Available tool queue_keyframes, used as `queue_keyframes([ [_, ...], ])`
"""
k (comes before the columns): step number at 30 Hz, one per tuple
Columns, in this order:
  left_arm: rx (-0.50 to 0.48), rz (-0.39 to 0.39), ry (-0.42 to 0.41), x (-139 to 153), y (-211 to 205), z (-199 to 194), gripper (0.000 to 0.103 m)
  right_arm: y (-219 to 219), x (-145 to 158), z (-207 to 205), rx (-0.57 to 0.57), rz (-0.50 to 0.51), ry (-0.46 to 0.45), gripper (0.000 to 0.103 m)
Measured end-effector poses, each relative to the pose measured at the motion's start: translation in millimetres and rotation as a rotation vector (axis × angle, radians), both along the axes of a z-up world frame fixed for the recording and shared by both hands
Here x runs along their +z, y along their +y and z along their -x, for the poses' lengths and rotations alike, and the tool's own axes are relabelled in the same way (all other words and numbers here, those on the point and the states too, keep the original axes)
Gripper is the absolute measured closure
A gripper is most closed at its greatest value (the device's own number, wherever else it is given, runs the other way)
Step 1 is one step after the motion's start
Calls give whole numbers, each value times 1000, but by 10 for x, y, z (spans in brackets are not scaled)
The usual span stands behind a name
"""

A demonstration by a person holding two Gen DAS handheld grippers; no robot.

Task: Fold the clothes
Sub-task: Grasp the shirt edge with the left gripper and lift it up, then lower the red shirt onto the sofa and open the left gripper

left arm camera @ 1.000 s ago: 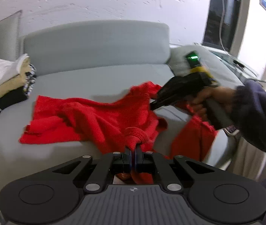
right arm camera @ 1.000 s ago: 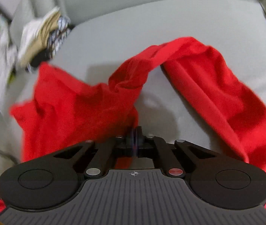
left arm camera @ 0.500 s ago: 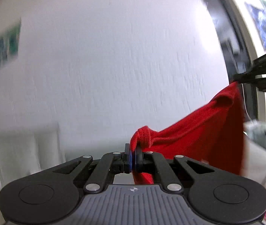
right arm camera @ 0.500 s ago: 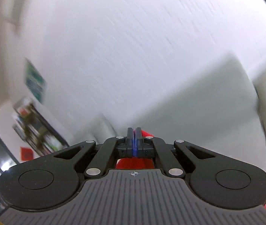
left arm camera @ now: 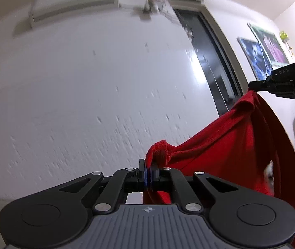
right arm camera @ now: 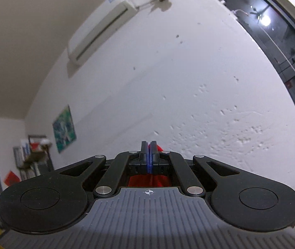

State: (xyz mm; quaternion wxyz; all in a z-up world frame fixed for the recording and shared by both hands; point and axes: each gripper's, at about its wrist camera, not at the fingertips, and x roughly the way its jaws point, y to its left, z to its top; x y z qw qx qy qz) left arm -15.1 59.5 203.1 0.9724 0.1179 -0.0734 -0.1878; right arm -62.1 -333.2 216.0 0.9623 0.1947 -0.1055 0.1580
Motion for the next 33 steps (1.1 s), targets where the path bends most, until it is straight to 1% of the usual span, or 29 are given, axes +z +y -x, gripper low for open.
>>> queue_keyframes([
  [2, 0, -36, 74, -102, -39, -312, 100, 49, -30, -208, -16, 23, 60, 103],
  [3, 18, -71, 106, -151, -82, -490, 100, 55, -80, -395, -22, 32, 108, 103],
  [5, 79, -154, 134, -213, -181, -911, 100, 57, -224, -800, -40, 56, 198, 103],
  [7, 140, -237, 161, -275, -281, -1333, 100, 146, -396, -1330, -70, 94, 279, 103],
  [8, 167, -249, 152, -219, -303, -1491, 100, 188, -461, -1574, -90, 110, 305, 103],
  [9, 176, -243, 99, -86, -302, -1524, 100, 195, -474, -1744, -98, 117, 314, 103],
  [11, 194, -229, -9, 184, -299, -1586, 100, 253, -382, -1908, -111, 114, 283, 103],
  [12, 178, -242, -105, 335, -294, -1503, 100, 273, -254, -1884, -117, 109, 240, 103],
  [14, 148, -280, -229, 476, -286, -1344, 100, 303, -25, -1713, -141, 113, 135, 103],
  [15, 128, -297, -256, 497, -282, -1272, 100, 301, 59, -1603, -156, 119, 86, 103],
  [17, 82, -300, -230, 411, -266, -1200, 100, 260, 98, -1370, -173, 136, 36, 103],
  [18, 55, -293, -188, 292, -258, -1196, 99, 228, 35, -1273, -170, 140, 38, 103],
  [19, 40, -296, -139, 110, -269, -1216, 99, 202, -40, -1178, -167, 144, 44, 103],
  [20, 36, -303, -76, -115, -289, -1246, 99, 207, -183, -1104, -156, 150, 70, 103],
  [21, 28, -308, 13, -391, -319, -1287, 99, 207, -358, -1084, -142, 158, 116, 103],
  [22, 20, -313, 102, -669, -349, -1327, 99, 214, -564, -1061, -128, 166, 175, 103],
  [24, 9, -327, 275, -1258, -420, -1344, 100, 227, -1128, -1128, -100, 180, 353, 103],
  [26, 3, -346, 444, -1882, -504, -1294, 100, 255, -1716, -1141, -104, 184, 527, 103],
  [27, 7, -380, 508, -2172, -546, -1204, 100, 266, -2025, -1135, -112, 183, 616, 103],
  [28, 6, -396, 574, -2420, -590, -1110, 100, 247, -2299, -1091, -118, 167, 685, 103],
  [29, 1, -384, 648, -2634, -618, -1010, 100, 233, -2534, -1019, -123, 150, 746, 103],
  [31, -16, -367, 785, -2945, -678, -796, 100, 187, -2934, -868, -132, 126, 853, 103],
  [32, -4, -386, 833, -3015, -717, -705, 100, 153, -3082, -783, -134, 123, 901, 103],
  [33, 9, -406, 880, -3084, -756, -614, 97, 135, -3190, -720, -125, 125, 951, 103],
])
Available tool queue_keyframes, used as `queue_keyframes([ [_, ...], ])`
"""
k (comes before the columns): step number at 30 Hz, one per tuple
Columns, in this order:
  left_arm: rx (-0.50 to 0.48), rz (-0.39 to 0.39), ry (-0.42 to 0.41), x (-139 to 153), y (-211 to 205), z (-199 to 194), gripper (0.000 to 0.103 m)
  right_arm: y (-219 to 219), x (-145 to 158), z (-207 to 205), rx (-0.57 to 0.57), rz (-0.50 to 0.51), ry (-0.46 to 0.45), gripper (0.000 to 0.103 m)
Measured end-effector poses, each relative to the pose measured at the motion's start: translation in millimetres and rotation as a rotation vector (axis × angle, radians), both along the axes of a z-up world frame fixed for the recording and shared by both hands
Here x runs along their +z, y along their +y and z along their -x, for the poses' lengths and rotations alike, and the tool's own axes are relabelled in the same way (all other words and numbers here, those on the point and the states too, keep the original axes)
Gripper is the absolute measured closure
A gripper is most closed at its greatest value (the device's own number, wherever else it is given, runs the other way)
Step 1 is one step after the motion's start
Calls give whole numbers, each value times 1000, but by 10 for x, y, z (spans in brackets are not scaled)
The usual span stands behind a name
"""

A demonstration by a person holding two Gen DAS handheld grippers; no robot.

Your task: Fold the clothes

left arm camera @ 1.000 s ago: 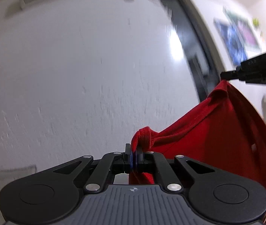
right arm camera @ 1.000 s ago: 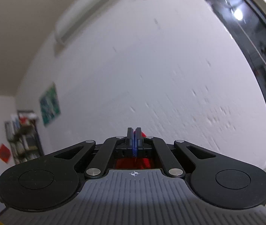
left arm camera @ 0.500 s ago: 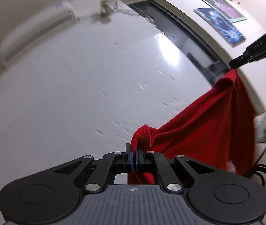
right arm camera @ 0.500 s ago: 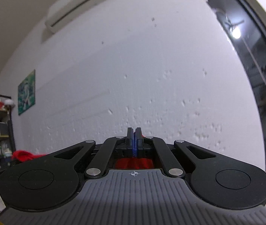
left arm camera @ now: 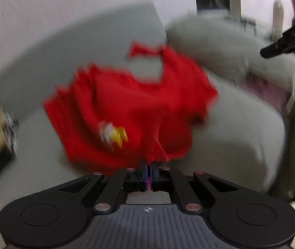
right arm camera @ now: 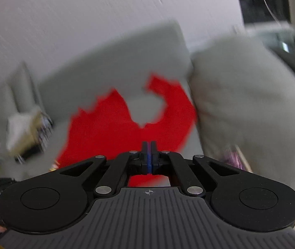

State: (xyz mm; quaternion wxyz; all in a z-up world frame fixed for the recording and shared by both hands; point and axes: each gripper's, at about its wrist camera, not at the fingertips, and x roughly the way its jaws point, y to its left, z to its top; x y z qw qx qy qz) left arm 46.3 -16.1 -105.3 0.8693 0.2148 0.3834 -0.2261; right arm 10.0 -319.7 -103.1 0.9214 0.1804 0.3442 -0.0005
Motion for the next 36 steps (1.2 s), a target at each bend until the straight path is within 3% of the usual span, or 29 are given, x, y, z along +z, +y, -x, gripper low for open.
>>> queue_keyframes([
  [3, 71, 56, 39, -124, 144, 94, 82, -28, -282, 126, 43, -35, 131, 100],
  [4, 95, 75, 52, -165, 193, 125, 70, -74, -365, 176, 57, -59, 164, 91],
  [6, 169, 154, 60, -161, 337, 180, 55, -152, -493, 177, 59, -132, 207, 87],
  [8, 287, 276, 64, -127, 527, 98, 54, -204, -727, 176, 60, -217, 220, 77],
  [10, 442, 388, 75, 30, 741, -14, 54, -124, -859, -21, 77, -292, 225, 61],
  [12, 541, 440, 94, 3, 828, -98, 54, -100, -922, -153, 91, -354, 220, 59],
  [17, 575, 515, 141, -111, 728, -145, 54, -49, -1258, -601, 6, -459, 241, 58],
  [21, 615, 595, 198, -269, 618, -94, 53, -81, -1445, -918, -106, -436, 229, 59],
  [24, 607, 630, 213, -329, 558, -75, 53, -69, -1522, -1109, -96, -405, 199, 58],
  [27, 605, 642, 216, -353, 530, -67, 51, -53, -1614, -1279, -65, -419, 172, 49],
  [29, 618, 651, 232, -376, 519, -67, 49, -6, -1628, -1374, -37, -385, 156, 52],
  [30, 618, 655, 240, -372, 507, -57, 49, 25, -1610, -1409, -19, -336, 155, 91],
  [31, 618, 659, 248, -368, 495, -48, 48, 37, -1591, -1431, 4, -311, 169, 98],
  [33, 612, 657, 245, -359, 458, -14, 45, 0, -1507, -1381, -15, -284, 159, 99],
  [36, 620, 653, 237, -361, 418, 23, 43, -176, -1194, -1130, -120, -226, 66, 99],
])
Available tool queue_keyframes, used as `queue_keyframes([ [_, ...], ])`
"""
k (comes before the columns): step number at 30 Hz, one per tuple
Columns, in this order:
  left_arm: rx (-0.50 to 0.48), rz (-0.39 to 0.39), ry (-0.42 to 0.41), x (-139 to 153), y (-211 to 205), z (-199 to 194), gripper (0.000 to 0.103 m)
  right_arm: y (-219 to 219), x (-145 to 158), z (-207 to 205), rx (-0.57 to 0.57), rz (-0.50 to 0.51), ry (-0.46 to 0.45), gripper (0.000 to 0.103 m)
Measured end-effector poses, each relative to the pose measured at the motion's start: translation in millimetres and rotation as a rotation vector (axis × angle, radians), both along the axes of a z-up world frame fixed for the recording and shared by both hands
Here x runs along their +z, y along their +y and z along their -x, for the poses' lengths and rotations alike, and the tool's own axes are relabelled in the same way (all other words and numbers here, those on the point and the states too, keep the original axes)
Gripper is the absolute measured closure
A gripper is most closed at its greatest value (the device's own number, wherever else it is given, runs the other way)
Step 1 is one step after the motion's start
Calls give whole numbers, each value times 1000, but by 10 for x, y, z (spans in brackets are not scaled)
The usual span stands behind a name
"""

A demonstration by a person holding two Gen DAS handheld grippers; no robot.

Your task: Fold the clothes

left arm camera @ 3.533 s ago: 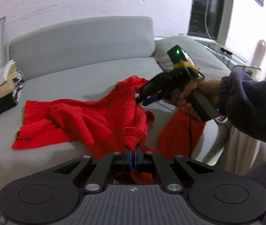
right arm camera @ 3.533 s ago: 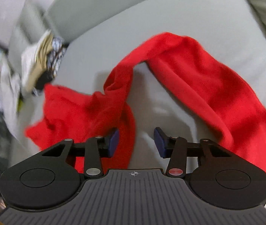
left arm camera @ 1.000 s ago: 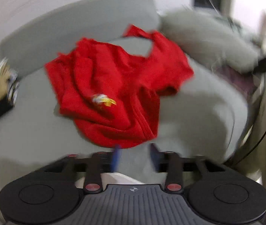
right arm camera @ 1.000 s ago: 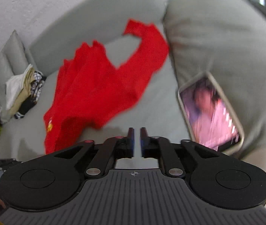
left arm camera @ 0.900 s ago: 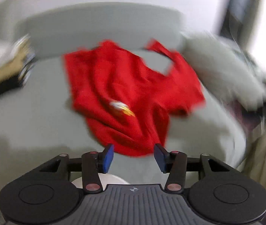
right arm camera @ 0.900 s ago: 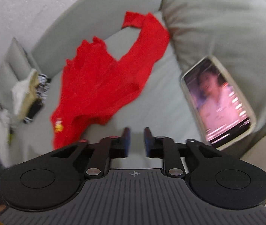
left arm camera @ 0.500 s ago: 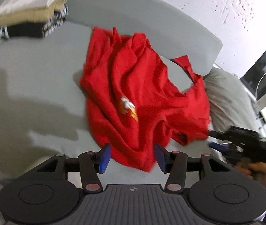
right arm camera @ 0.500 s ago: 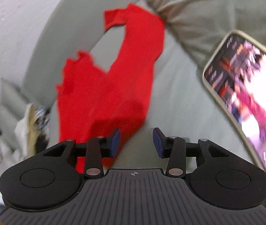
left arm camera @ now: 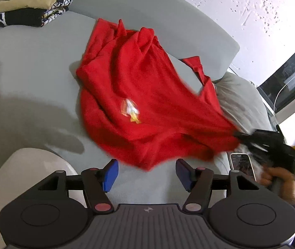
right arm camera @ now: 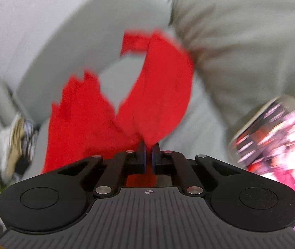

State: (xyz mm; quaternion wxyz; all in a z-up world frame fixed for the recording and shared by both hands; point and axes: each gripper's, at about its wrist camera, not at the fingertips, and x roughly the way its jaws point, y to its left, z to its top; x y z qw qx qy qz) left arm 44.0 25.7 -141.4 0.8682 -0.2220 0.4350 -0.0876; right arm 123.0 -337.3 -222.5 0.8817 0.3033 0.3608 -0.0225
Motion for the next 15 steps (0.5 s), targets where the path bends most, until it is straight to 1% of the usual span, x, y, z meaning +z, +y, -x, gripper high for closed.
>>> queue_keyframes([
  [2, 28, 12, 11, -41, 9, 1, 43, -158, 193, 204, -79, 37, -22, 99],
  [5, 109, 58, 17, -127, 86, -44, 44, -353, 318, 386, -141, 89, 37, 99],
  [7, 174, 93, 7, -200, 170, -112, 48, -427, 371, 467, -160, 136, 48, 99],
  [8, 208, 111, 1, -237, 217, -153, 50, -464, 384, 486, -157, 120, 48, 99],
  [9, 241, 149, -1, -288, 280, -217, 56, -486, 384, 488, -148, 88, 43, 99],
  [11, 265, 234, 11, -367, 360, -345, 57, -490, 393, 481, -120, 45, 41, 99],
  [12, 268, 273, 14, -404, 386, -413, 57, -467, 396, 474, -109, 48, 38, 98],
  [15, 283, 292, 33, -452, 405, -619, 56, -427, 385, 460, -85, 40, 39, 98],
])
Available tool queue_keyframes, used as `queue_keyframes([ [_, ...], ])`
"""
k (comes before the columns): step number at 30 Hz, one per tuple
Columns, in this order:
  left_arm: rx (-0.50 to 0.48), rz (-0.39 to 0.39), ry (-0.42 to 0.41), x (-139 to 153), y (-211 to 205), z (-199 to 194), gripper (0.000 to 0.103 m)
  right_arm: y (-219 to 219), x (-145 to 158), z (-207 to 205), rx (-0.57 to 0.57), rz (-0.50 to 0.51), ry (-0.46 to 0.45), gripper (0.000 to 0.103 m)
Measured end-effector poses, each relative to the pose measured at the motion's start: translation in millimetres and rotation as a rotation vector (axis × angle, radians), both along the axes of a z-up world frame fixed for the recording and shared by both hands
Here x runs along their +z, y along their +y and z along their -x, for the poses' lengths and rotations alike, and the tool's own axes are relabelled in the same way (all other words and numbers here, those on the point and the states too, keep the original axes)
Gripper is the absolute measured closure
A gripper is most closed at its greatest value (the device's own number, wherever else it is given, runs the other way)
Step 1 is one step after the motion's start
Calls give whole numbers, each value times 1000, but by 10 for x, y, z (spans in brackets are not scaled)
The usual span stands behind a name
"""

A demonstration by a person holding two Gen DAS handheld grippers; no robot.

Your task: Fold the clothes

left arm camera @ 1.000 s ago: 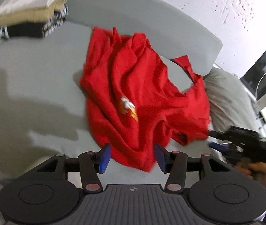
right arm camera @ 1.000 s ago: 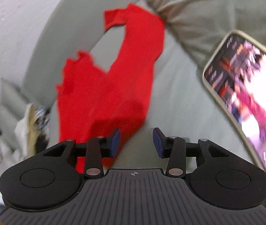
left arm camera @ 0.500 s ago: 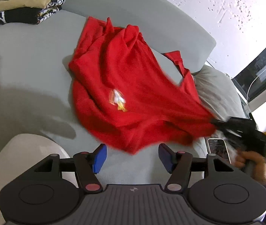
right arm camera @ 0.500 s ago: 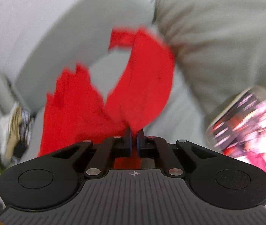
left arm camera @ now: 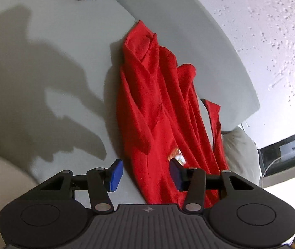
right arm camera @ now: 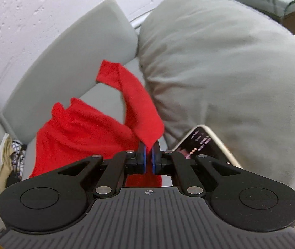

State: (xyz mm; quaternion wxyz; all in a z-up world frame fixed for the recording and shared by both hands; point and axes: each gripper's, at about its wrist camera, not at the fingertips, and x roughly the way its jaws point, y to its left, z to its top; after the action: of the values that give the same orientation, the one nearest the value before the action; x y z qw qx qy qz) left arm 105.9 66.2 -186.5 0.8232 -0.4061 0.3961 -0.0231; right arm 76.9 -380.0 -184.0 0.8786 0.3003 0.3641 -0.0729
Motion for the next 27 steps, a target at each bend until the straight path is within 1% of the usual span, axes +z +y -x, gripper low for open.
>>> queue_keyframes([
  [3, -5, 6, 20, -22, -32, -191, 53, 7, -23, -8, 11, -19, 9, 98],
  [5, -9, -10, 42, -38, -68, -283, 54, 8, -45, -17, 17, -16, 16, 98],
  [6, -8, -24, 58, -51, -80, -320, 58, 8, -54, -19, 19, -14, 20, 98],
  [7, -8, -39, 80, -67, -96, -342, 66, 10, -58, -14, 19, -13, 23, 98],
  [8, -10, -48, 98, -92, -101, -348, 70, 7, -67, -21, 18, -13, 27, 98],
  [9, -17, -62, 114, -108, -111, -354, 77, 7, -74, -25, 17, -14, 32, 98],
  [10, -24, -77, 129, -125, -121, -360, 92, 6, -83, -30, 16, -15, 38, 98],
  [11, -29, -90, 130, -127, -125, -353, 97, 5, -91, -37, 14, -18, 44, 98],
  [13, -5, -112, 119, -93, -95, -289, 98, 5, -105, -48, 11, -23, 55, 98],
  [14, 8, -111, 106, -43, -66, -239, 98, 5, -102, -49, 6, -26, 58, 98],
  [15, 14, -112, 82, 34, -34, -179, 98, -2, -98, -48, 1, -32, 59, 98],
  [17, 21, -140, 8, 229, 21, -40, 98, -41, -87, -32, -16, -61, 61, 98],
  [18, 38, -135, -32, 330, 85, 52, 98, -68, -76, -18, -26, -80, 59, 98],
  [20, 83, -90, -97, 487, 230, 193, 99, -124, -52, 12, -46, -121, 56, 98],
  [23, 154, -17, -212, 797, 432, 344, 100, -213, -22, 50, -71, -271, 43, 99],
  [25, 172, -12, -348, 1204, 514, 432, 100, -252, 133, 76, -76, -398, -11, 99],
  [26, 172, -24, -442, 1480, 511, 496, 100, -255, 285, 93, -70, -435, -60, 99],
  [27, 171, -36, -537, 1757, 508, 561, 100, -245, 522, 122, -54, -457, -132, 99],
])
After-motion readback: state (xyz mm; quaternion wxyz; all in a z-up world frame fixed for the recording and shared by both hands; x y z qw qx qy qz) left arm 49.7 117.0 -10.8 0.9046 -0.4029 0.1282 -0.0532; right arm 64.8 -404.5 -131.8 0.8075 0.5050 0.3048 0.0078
